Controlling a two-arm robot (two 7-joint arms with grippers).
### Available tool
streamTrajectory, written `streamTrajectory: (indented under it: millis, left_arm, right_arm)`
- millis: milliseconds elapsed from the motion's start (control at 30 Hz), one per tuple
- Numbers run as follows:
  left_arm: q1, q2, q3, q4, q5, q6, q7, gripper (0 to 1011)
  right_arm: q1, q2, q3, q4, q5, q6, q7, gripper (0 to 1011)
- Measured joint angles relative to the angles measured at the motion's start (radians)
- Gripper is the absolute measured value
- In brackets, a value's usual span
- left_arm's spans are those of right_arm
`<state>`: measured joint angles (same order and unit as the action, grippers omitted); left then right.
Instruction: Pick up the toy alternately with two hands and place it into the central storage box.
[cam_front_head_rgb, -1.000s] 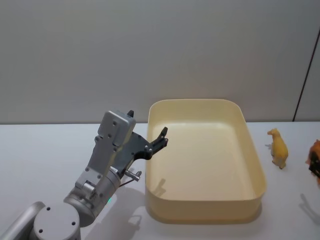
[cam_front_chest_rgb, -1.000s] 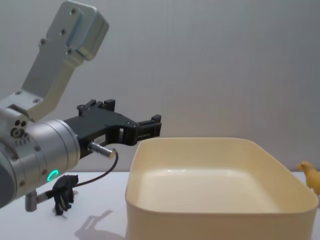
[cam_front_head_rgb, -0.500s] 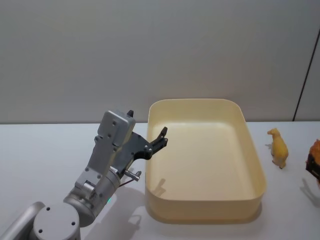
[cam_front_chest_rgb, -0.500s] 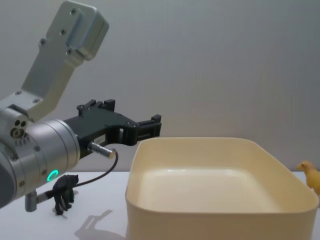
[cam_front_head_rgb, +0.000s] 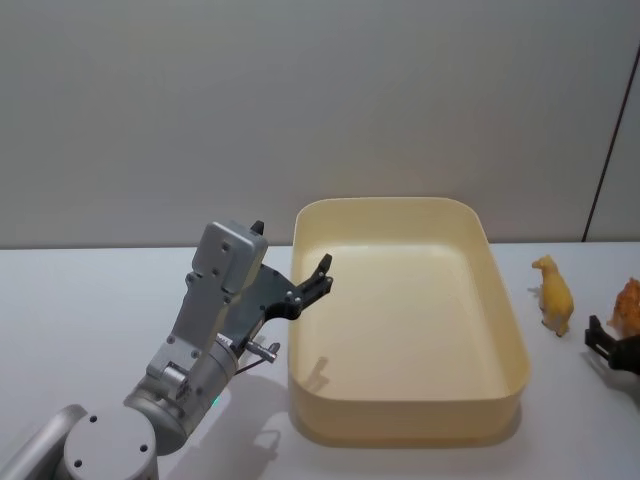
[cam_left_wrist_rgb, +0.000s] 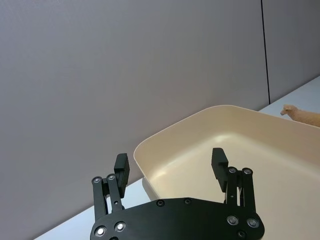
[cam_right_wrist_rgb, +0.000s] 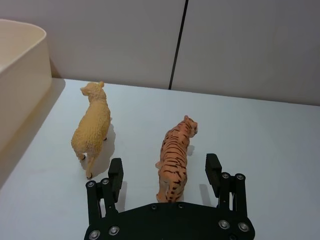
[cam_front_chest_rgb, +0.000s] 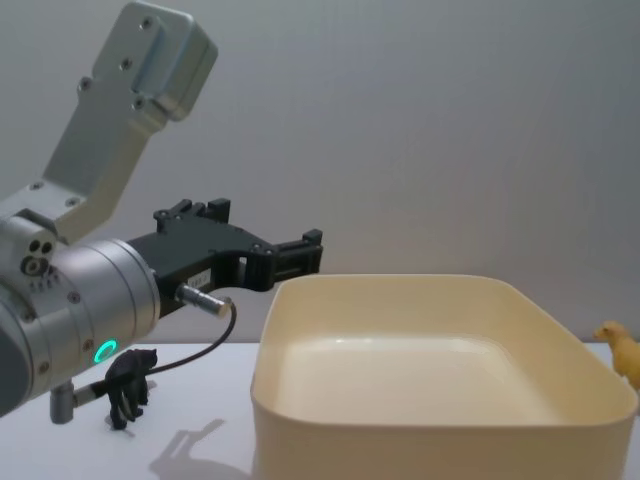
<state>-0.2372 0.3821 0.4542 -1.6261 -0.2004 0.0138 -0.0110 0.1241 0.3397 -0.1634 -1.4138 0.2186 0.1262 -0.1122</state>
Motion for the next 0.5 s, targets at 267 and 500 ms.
streamTrajectory:
  millis: [267,500]
  left_arm:
    - [0.000,0.000,0.000,0.000,0.000,0.000,0.000,1001]
    - [0.000,0.000,0.000,0.000,0.000,0.000,0.000,1001]
  right_arm:
    - [0.059,-0.033,-0.020,0.096,-0.051,-0.017,0.011,912]
    - [0.087,-0.048,-0.029,0.139,-0.073,-0.026,0.015,729]
